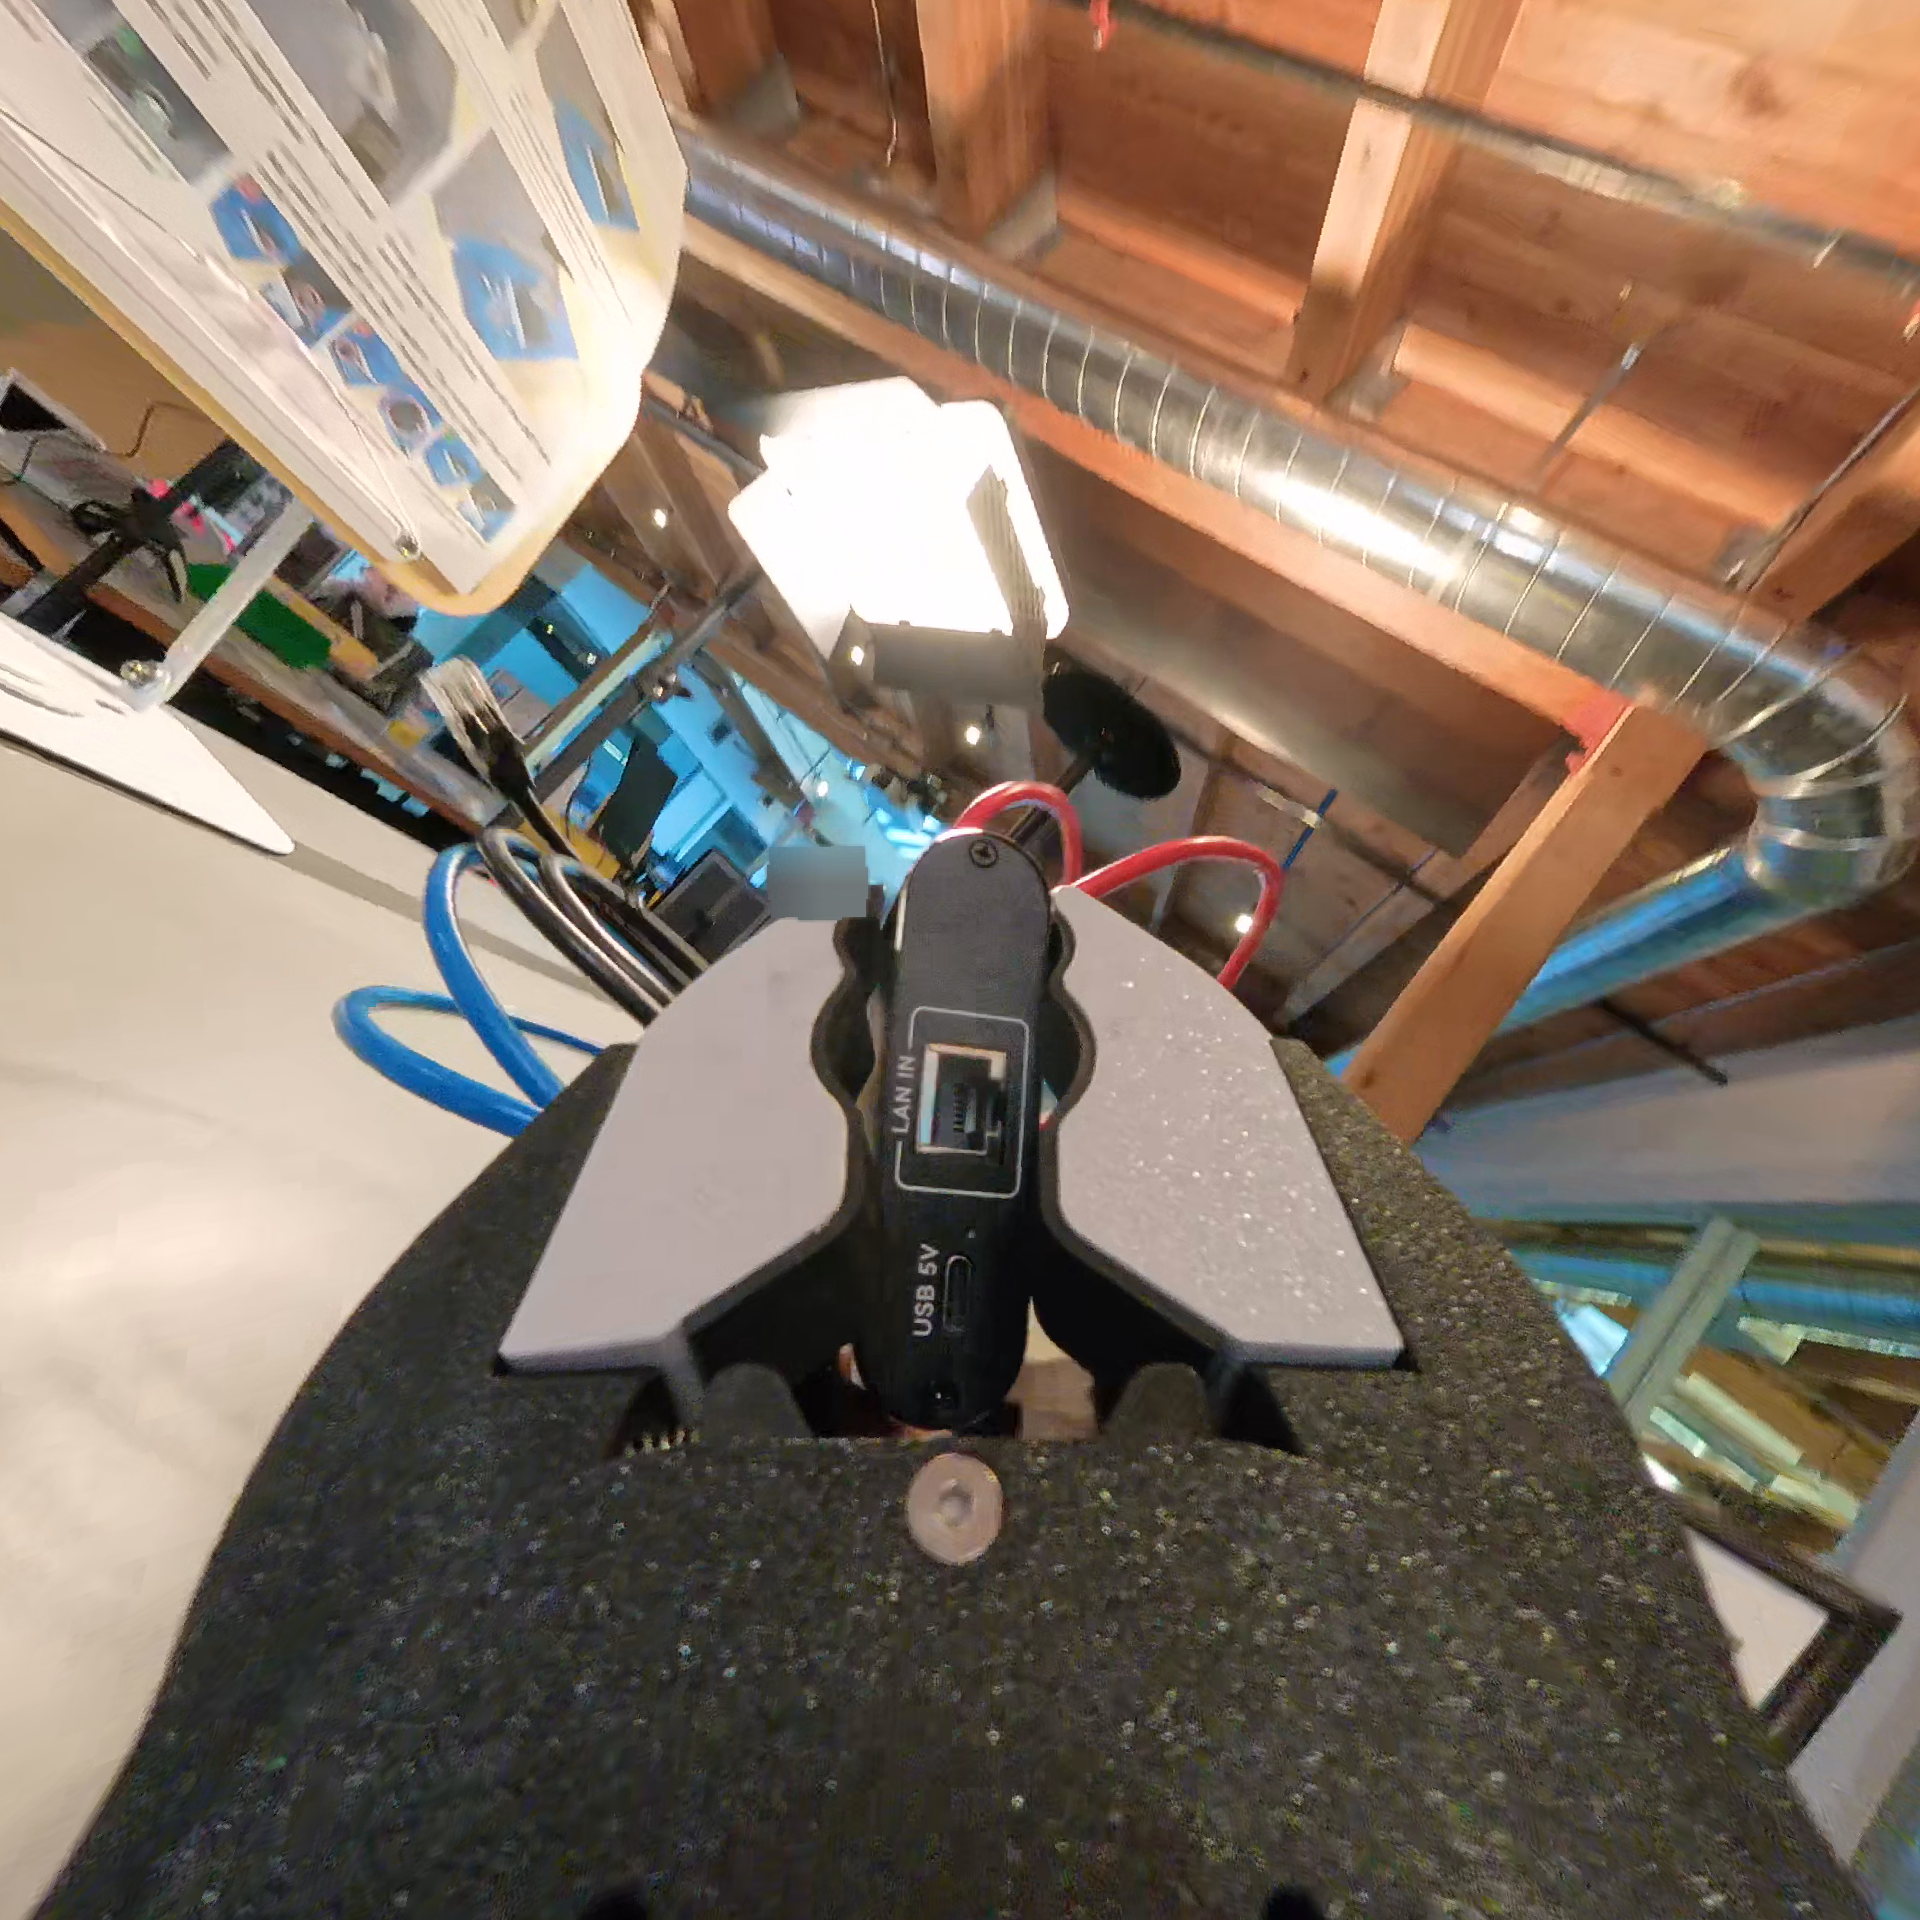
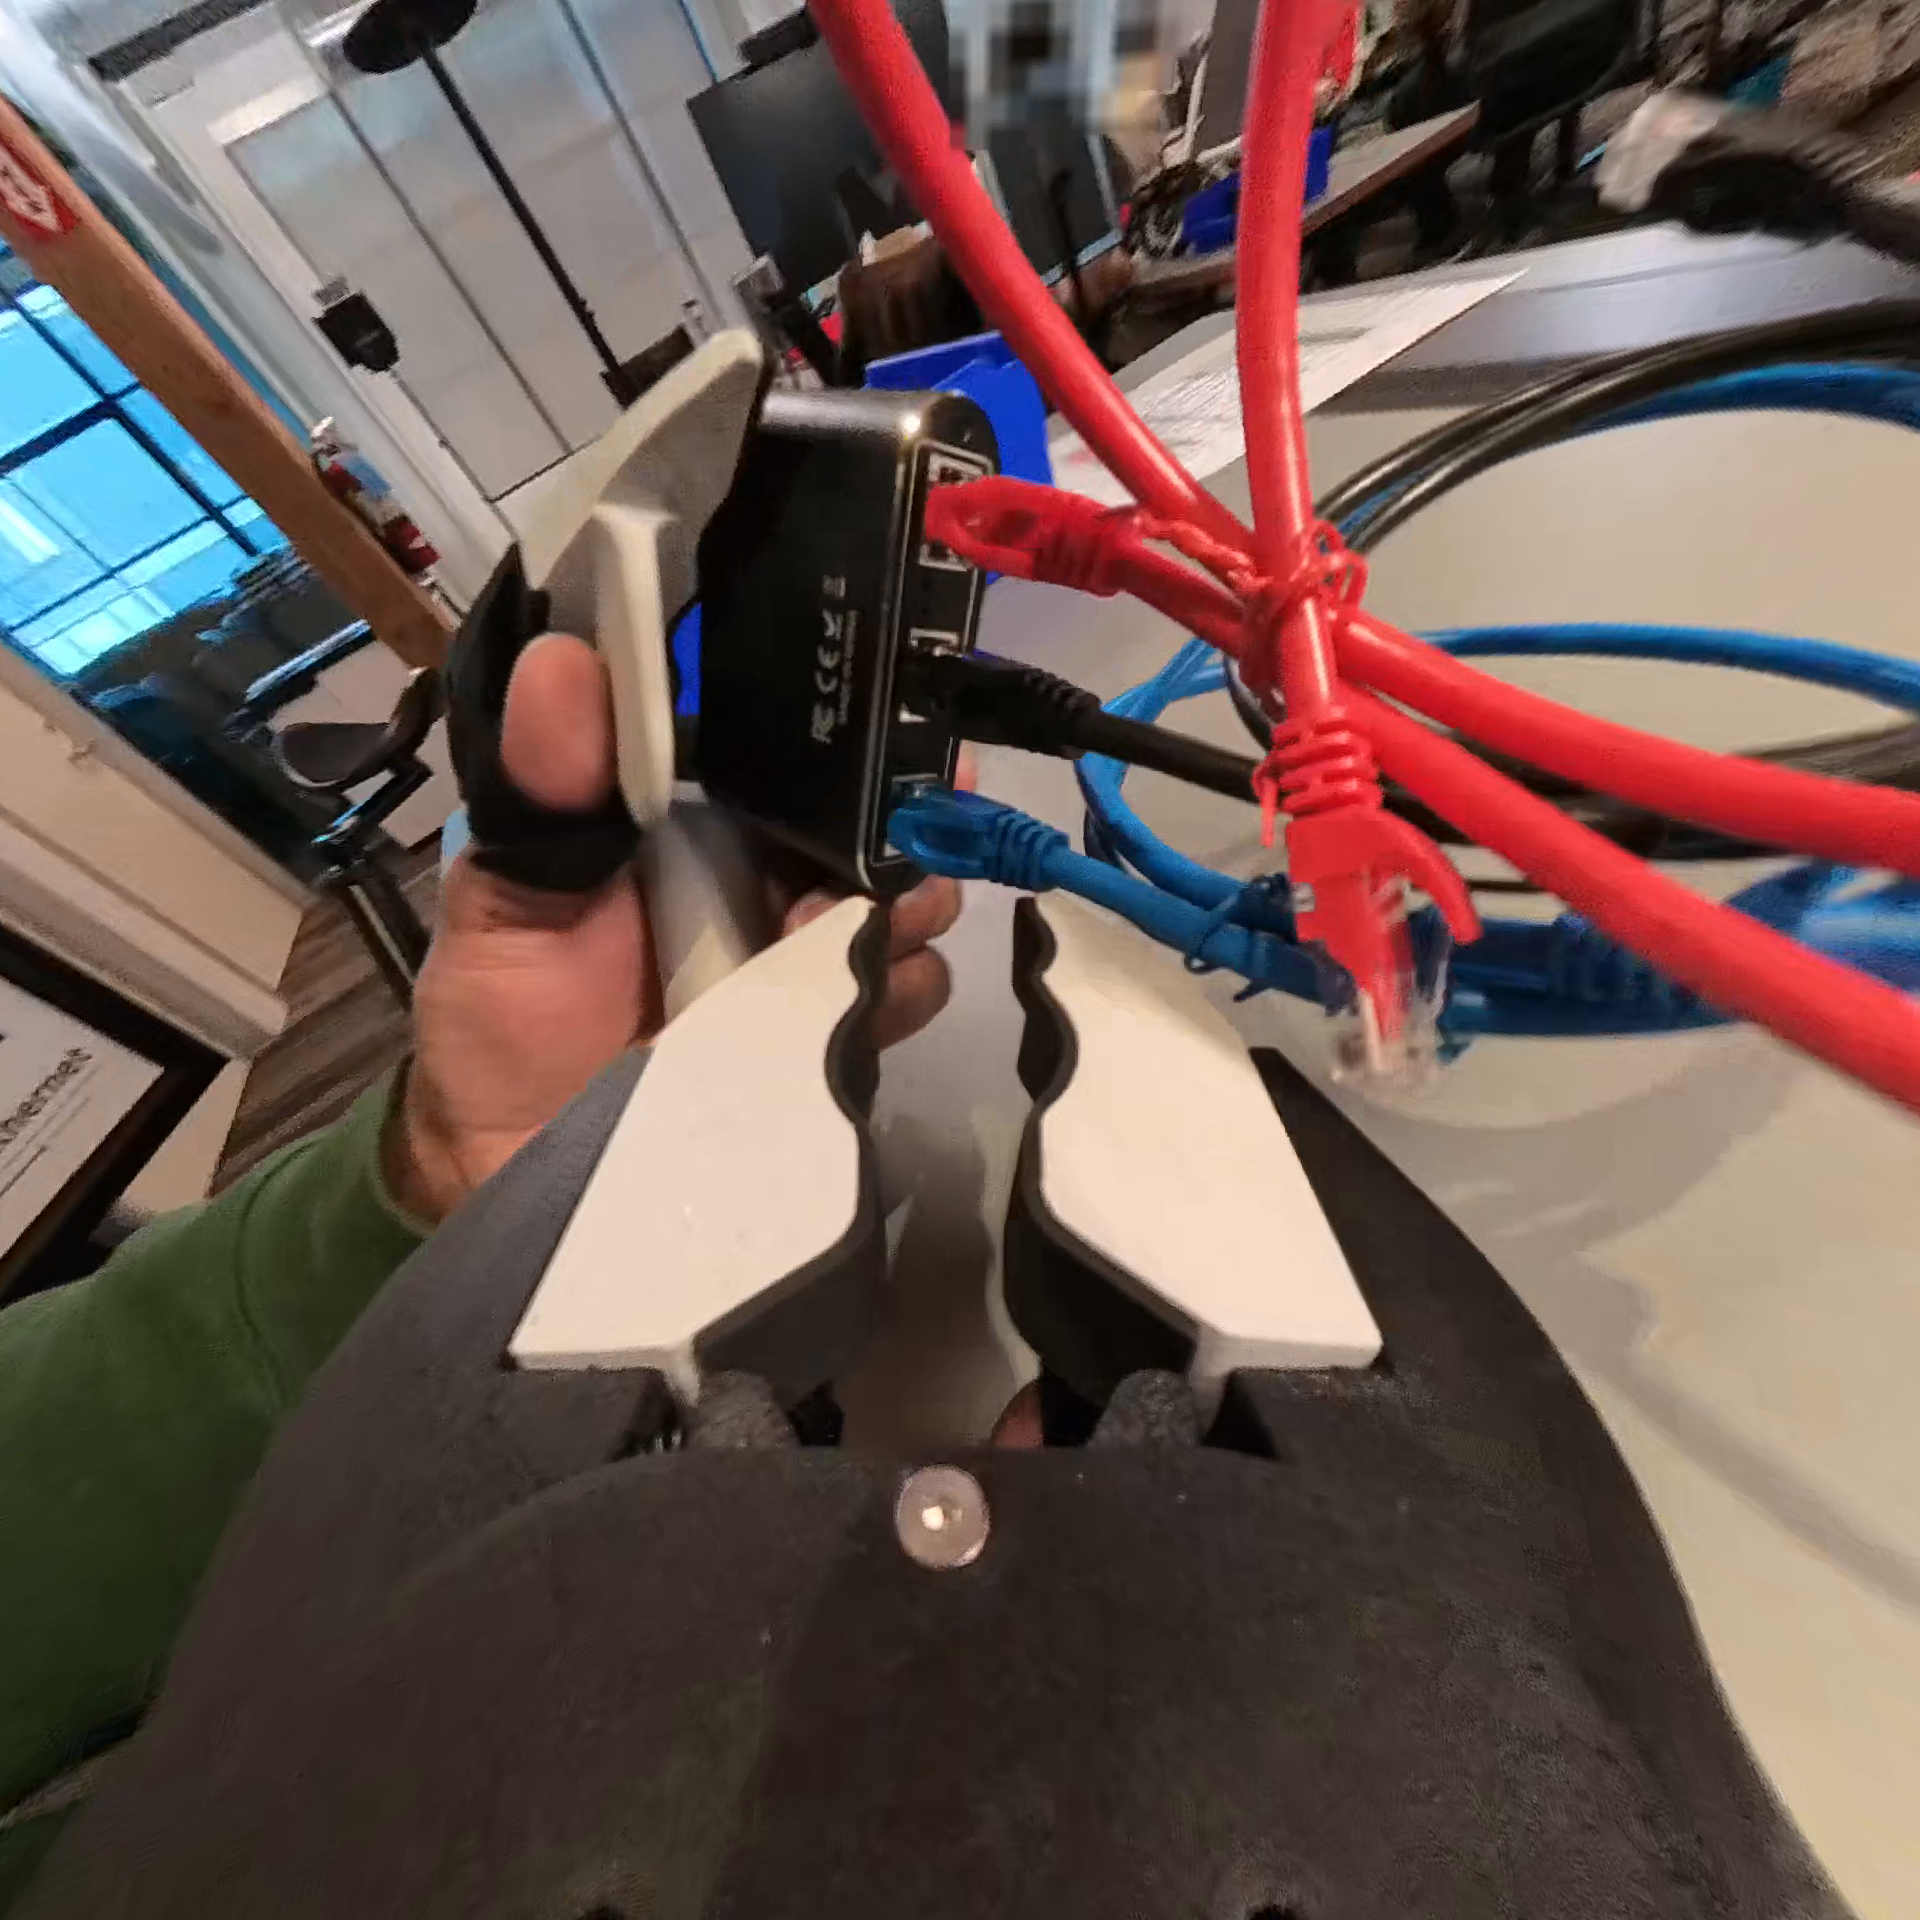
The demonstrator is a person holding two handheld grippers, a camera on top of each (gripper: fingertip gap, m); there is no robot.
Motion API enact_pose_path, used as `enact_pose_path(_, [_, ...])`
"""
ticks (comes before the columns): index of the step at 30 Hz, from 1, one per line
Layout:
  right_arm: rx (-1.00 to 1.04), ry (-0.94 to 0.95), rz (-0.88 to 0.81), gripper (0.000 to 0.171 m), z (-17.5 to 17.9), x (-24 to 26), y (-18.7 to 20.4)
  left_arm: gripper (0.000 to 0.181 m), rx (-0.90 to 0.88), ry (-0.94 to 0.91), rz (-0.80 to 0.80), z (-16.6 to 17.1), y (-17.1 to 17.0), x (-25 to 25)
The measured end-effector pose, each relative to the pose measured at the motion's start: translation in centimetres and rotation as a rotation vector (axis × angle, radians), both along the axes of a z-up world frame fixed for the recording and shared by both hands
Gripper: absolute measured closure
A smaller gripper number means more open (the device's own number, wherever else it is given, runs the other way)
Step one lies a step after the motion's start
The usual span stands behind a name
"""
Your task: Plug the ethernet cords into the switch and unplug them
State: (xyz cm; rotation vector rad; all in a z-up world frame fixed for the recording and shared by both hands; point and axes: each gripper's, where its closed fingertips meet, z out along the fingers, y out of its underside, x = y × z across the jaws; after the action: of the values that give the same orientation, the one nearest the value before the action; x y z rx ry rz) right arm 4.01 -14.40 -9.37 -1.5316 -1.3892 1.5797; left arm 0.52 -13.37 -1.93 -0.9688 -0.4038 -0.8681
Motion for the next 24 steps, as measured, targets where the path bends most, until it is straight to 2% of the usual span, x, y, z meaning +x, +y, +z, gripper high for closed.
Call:
enact_pose_path(1, [0.017,0.013,-0.024,0.146,0.2,0.1,0.5,0.151,-0.030,0.038,-0.005,-0.1,0.1,0.4])
enact_pose_path(6, [0.083,0.119,-0.056,0.145,1.6,0.8,1.1,0.150,-0.146,0.111,0.004,-1.4,0.3,0.5])
enact_pose_path(11, [0.077,0.225,-0.077,0.144,3.1,1.7,2.0,0.142,-0.191,0.060,-0.099,-2.5,0.9,1.2])
enact_pose_path(14, [0.035,0.278,-0.076,0.141,4.0,2.2,3.0,0.143,-0.195,0.040,-0.172,-2.8,1.2,2.1])
enact_pose_path(24, [0.022,0.251,0.000,0.141,3.4,2.3,2.9,0.148,-0.136,0.032,-0.198,-2.3,0.8,2.4])
